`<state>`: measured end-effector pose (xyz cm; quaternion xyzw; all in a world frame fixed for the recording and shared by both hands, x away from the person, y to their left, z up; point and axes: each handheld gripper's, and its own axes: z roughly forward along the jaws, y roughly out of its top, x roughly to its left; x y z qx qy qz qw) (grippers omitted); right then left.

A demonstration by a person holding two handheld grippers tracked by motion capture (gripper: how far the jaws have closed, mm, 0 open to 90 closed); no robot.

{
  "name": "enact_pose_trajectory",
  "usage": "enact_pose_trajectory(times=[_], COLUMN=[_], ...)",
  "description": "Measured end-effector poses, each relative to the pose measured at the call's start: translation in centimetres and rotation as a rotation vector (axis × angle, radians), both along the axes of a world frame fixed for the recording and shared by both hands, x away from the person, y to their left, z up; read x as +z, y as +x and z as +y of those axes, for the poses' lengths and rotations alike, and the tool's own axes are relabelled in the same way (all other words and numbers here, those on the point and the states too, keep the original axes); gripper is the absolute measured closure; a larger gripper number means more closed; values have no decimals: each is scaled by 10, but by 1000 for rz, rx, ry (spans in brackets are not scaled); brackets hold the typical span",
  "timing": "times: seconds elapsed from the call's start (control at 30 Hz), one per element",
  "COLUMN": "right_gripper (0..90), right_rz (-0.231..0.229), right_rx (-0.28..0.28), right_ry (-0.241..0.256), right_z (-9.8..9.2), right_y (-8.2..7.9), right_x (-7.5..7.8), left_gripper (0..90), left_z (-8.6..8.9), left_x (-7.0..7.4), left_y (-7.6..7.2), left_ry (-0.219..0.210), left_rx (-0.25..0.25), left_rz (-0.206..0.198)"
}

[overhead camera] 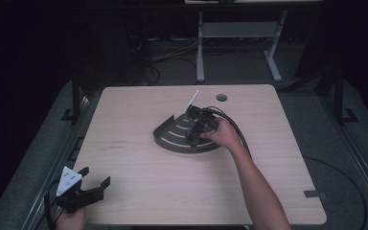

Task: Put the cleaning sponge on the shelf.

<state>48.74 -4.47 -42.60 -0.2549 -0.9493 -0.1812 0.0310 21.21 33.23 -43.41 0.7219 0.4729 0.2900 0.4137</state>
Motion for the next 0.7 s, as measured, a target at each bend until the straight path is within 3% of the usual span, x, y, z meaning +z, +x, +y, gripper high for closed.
enact_pose_trajectory(times=[0.7], right_gripper=[229], right_rz=[-42], right_rx=[-12], right_ry=[57], right_z=[-12], right_y=[-11], right_x=[21], left_gripper=[134], left_z=[-2], left_x=[0], left_y=[-1], left_ry=[4], left_rx=[-5], left_rz=[1])
